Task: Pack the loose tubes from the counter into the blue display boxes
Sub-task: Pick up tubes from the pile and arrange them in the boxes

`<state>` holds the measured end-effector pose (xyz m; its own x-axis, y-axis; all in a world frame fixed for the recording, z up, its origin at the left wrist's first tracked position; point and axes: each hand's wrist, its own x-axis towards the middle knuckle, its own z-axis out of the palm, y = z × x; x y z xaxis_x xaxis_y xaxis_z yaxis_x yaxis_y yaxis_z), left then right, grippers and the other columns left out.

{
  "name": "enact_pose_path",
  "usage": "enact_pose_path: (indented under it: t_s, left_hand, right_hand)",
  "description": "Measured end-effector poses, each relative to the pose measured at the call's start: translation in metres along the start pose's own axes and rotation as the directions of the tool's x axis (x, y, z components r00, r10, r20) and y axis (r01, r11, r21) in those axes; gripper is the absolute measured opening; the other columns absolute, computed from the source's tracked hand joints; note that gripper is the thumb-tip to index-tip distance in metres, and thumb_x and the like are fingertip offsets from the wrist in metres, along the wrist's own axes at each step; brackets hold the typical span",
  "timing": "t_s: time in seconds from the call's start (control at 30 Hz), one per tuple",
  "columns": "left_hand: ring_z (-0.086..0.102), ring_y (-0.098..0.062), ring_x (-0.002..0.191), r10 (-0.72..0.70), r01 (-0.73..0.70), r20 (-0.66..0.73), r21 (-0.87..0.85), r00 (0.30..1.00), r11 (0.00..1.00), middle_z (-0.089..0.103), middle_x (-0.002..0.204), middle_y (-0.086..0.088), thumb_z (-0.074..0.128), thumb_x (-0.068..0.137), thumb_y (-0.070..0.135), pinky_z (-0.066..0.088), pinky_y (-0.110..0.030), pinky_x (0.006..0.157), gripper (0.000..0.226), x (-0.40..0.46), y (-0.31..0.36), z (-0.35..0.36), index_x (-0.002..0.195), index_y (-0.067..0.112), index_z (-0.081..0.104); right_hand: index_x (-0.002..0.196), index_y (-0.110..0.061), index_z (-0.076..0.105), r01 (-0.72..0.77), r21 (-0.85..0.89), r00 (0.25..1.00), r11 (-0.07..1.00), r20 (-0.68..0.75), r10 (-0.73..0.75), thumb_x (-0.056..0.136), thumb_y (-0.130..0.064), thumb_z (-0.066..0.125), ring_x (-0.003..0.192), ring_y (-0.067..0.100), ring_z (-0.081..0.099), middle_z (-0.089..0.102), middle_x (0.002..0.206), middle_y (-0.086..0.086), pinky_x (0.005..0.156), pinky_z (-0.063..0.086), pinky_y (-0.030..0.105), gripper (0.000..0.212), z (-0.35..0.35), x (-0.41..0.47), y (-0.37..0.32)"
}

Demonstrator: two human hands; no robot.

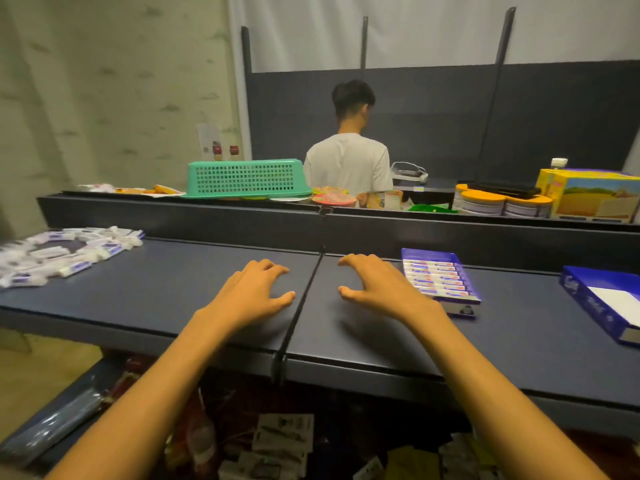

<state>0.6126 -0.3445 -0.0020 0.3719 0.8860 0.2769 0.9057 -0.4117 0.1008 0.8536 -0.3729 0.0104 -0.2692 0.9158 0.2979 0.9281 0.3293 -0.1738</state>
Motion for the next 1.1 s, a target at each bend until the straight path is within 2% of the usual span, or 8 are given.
enact_pose_path:
  t_s: [0.33,0.53,0.8,0.97,1.1]
  left_hand:
    - [0.038,-0.020,0.131,-0.190,0.190,0.006,0.032,0.982,0.981,0.041,0.144,0.001,0.048,0.092,0.056,0.040,-0.043,0.103,0.058,-0.131,-0.228,-0.057,0.143,0.028,0.039]
    - [0.036,-0.019,0.134,-0.299,0.300,-0.037,0.038,0.954,0.953,0.039,0.145,0.001,0.049,0.092,0.055,0.037,-0.041,0.105,0.059,-0.168,-0.329,-0.082,0.143,0.028,0.039]
    - [0.038,-0.018,0.131,-0.337,0.339,-0.045,0.036,0.940,0.940,0.041,0.144,0.002,0.048,0.092,0.055,0.038,-0.038,0.103,0.058,-0.156,-0.434,-0.073,0.143,0.029,0.039]
    - [0.041,-0.017,0.129,-0.306,0.304,-0.051,-0.030,0.951,0.952,0.044,0.142,0.003,0.052,0.091,0.051,0.039,-0.036,0.101,0.055,-0.118,-0.497,-0.073,0.140,0.029,0.043]
    - [0.042,-0.019,0.131,-0.306,0.305,-0.050,-0.018,0.951,0.952,0.043,0.145,0.002,0.054,0.090,0.052,0.040,-0.038,0.102,0.056,-0.079,-0.544,-0.078,0.141,0.029,0.043]
  right_hand:
    - [0.141,-0.024,0.039,0.193,0.020,0.979,0.981,0.060,-0.194,0.094,-0.043,0.055,0.132,0.021,0.038,0.043,0.147,-0.001,0.105,0.035,0.040,0.054,0.078,0.085,-0.228]
    - [0.141,-0.024,0.040,0.273,0.007,0.960,0.962,0.065,-0.273,0.094,-0.043,0.056,0.132,0.021,0.039,0.044,0.147,-0.001,0.105,0.034,0.038,0.053,0.108,0.147,-0.328]
    - [0.141,-0.025,0.039,0.278,0.023,0.954,0.960,0.110,-0.279,0.093,-0.043,0.056,0.134,0.020,0.038,0.042,0.149,-0.001,0.108,0.035,0.041,0.054,0.160,0.233,-0.390]
    - [0.140,-0.027,0.041,0.263,0.036,0.961,0.964,0.081,-0.265,0.091,-0.043,0.057,0.134,0.019,0.039,0.042,0.149,-0.003,0.106,0.037,0.041,0.054,0.180,0.291,-0.405]
    - [0.139,-0.028,0.043,0.228,0.056,0.971,0.972,0.067,-0.231,0.090,-0.044,0.060,0.129,0.020,0.044,0.047,0.145,-0.001,0.103,0.039,0.038,0.054,0.190,0.336,-0.416]
